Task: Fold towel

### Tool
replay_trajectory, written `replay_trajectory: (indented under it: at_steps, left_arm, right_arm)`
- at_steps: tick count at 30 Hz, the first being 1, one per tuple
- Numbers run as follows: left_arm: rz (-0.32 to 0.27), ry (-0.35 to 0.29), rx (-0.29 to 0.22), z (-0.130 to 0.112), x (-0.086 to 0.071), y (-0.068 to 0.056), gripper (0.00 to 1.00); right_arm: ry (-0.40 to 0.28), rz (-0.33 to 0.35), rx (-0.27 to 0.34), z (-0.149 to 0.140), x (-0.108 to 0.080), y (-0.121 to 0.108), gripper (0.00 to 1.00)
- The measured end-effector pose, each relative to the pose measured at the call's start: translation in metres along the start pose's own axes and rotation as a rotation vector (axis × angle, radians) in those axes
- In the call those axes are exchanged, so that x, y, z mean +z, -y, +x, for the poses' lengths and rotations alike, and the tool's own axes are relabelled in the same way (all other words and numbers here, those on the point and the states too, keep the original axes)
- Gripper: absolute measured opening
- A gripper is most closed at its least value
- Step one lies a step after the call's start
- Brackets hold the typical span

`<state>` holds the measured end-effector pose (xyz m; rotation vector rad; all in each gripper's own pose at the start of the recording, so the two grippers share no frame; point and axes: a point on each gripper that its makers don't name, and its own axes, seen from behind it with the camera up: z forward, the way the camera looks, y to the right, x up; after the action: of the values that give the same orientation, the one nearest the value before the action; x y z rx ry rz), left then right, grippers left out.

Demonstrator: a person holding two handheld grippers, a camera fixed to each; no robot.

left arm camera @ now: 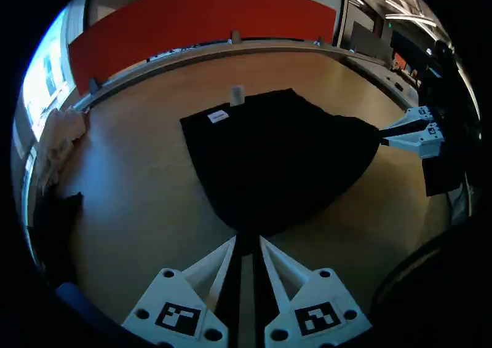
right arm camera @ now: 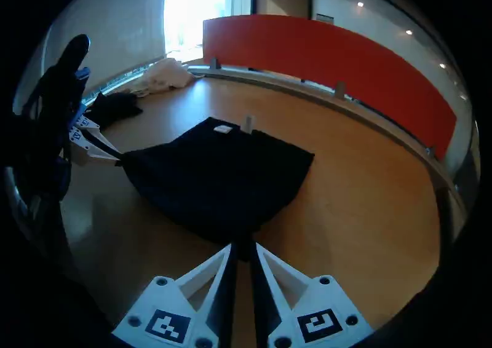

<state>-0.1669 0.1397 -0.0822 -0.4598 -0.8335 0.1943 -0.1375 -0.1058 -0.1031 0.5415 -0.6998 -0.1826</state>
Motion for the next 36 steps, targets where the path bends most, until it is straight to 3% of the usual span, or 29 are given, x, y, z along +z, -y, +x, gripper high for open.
replay_trajectory:
  at_steps: [10,21,30,36]
  left_arm:
    - [0.004,-0.027,-0.01,0.015,-0.041,-0.01,0.11]
    - [-0.01,-0.034,-0.025,0.018,-0.076,-0.022,0.11]
    - [-0.023,-0.023,-0.048,0.013,-0.088,-0.027,0.11]
    - [-0.024,-0.02,-0.053,0.013,-0.087,-0.028,0.11]
  right_arm:
    - [-0.019,-0.003,-0.025,0.024,-0.044,0.004,0.13]
    - [-0.007,0.009,-0.017,0.03,-0.08,0.016,0.13]
    - [0.002,0.017,0.013,0.029,-0.092,0.023,0.13]
    - [0.01,0.018,0.004,0.028,-0.092,0.023,0.13]
